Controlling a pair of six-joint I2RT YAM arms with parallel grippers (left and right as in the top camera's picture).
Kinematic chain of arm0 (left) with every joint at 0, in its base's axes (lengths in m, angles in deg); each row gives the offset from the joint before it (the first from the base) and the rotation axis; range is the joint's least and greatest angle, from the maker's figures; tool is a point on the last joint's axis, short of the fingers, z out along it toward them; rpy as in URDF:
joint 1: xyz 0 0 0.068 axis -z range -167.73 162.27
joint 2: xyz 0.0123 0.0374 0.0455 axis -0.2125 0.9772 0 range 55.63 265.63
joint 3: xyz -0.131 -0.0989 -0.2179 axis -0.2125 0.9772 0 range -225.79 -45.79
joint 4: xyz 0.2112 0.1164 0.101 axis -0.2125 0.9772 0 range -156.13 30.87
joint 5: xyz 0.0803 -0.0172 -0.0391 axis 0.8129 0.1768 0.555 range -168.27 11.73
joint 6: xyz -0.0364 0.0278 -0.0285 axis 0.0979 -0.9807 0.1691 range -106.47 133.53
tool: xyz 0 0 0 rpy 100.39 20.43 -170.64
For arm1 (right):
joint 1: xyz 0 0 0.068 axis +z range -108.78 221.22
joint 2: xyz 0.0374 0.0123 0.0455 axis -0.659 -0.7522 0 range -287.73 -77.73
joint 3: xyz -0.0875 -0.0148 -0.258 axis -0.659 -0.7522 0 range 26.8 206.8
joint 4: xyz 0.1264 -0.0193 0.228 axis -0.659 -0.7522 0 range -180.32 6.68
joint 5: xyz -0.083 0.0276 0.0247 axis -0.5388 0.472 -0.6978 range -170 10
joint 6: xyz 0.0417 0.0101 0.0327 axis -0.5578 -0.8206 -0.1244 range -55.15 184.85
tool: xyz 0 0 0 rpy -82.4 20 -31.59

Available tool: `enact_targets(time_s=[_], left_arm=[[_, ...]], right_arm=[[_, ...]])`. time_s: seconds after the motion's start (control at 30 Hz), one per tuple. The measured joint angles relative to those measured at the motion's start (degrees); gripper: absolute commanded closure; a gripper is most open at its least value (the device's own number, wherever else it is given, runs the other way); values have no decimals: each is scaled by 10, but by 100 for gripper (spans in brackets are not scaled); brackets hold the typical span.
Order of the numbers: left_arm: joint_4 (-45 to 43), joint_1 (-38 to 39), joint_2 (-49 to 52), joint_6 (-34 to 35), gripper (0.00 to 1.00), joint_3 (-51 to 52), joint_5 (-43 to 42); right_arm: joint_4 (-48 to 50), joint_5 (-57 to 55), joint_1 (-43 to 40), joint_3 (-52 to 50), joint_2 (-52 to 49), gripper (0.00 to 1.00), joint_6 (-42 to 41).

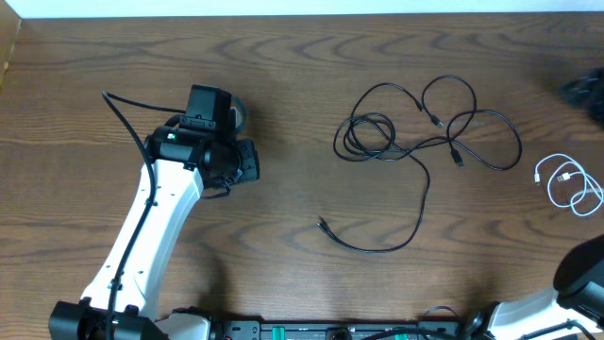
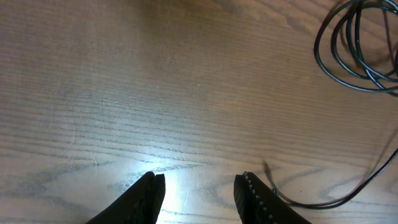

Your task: Untangle cables

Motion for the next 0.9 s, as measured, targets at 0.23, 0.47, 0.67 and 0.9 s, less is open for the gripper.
enact_targets(time_s=[0.23,0.47,0.67,0.9], left_arm=[[1,0,0,0,58,0,7],[5,0,0,0,58,0,47],[6,0,0,0,58,0,54],[6,0,0,0,58,0,58]], right_arm=[[-87,-17,133,0,0,14,83],[-52,-61,257,-46,0,15,6],[62,-80,346,-148,0,18,-140],[120,-196,436,-228,0,16,-341]])
